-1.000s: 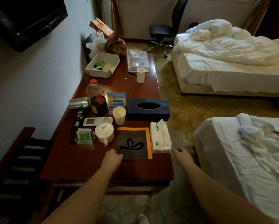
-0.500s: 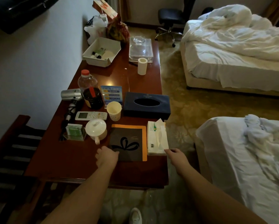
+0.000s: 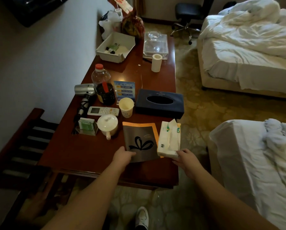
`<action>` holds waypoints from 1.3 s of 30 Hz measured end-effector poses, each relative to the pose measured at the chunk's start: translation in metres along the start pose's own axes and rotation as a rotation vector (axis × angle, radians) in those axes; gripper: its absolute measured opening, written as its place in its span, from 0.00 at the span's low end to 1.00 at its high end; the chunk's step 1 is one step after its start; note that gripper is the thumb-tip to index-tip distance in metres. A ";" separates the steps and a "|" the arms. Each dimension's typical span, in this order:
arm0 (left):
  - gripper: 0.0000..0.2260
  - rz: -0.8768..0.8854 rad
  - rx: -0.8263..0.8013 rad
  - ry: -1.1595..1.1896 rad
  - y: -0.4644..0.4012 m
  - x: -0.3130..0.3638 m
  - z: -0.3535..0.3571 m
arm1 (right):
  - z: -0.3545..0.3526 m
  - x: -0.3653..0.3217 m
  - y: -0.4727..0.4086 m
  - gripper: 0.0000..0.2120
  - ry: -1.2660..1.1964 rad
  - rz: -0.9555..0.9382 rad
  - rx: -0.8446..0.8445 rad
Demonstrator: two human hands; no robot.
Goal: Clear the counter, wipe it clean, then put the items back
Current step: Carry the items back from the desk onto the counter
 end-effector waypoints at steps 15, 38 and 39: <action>0.12 0.058 -0.082 0.379 0.072 -0.025 -0.047 | 0.019 -0.014 0.040 0.24 -0.212 -0.085 -0.174; 0.13 0.142 0.710 1.120 0.388 -0.321 -0.338 | 0.242 0.126 0.419 0.50 0.221 -0.263 -1.120; 0.13 0.142 0.756 1.137 0.405 -0.339 -0.345 | 0.249 0.141 0.438 0.50 0.270 -0.273 -1.158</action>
Point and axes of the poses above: each hand's wrist, its own y-axis away from the middle knuckle, its own z-axis out of the palm, x = y × z, the point moved 2 cm from there along -y, towards the middle knuckle, and after that the axes turned 8 degrees about x, right-handed, at the moved point
